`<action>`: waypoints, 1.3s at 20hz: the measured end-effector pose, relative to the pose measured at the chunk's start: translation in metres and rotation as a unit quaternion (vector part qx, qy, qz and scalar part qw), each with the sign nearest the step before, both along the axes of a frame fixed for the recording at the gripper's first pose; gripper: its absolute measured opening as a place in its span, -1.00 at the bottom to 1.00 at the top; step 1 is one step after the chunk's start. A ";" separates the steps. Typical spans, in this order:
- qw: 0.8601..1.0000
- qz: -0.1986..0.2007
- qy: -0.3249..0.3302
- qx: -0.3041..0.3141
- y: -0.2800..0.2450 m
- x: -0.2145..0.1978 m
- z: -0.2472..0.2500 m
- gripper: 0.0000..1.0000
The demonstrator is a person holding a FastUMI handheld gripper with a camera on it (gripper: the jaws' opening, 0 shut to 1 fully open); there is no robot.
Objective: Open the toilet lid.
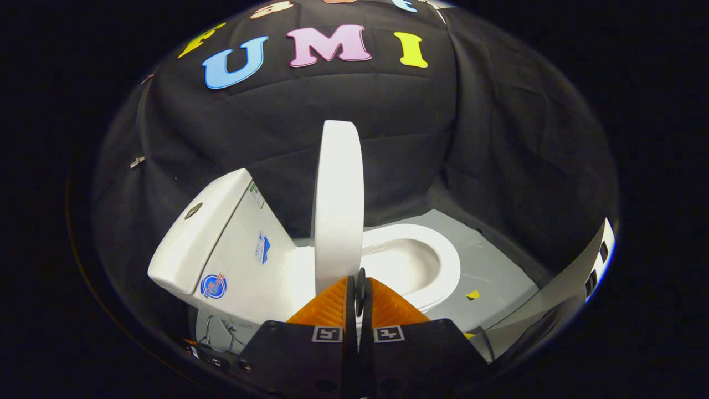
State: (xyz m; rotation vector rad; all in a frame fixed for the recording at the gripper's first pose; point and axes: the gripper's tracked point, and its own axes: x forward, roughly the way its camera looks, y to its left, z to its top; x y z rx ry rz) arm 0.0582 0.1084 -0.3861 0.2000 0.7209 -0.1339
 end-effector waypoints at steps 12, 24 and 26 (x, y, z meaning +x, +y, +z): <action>0.992 0.072 -0.060 -0.089 0.097 0.004 0.024 -0.89; 0.985 0.103 -0.075 -0.119 0.151 0.005 0.027 -0.89; 0.984 0.103 -0.074 -0.123 0.151 0.005 0.027 -0.89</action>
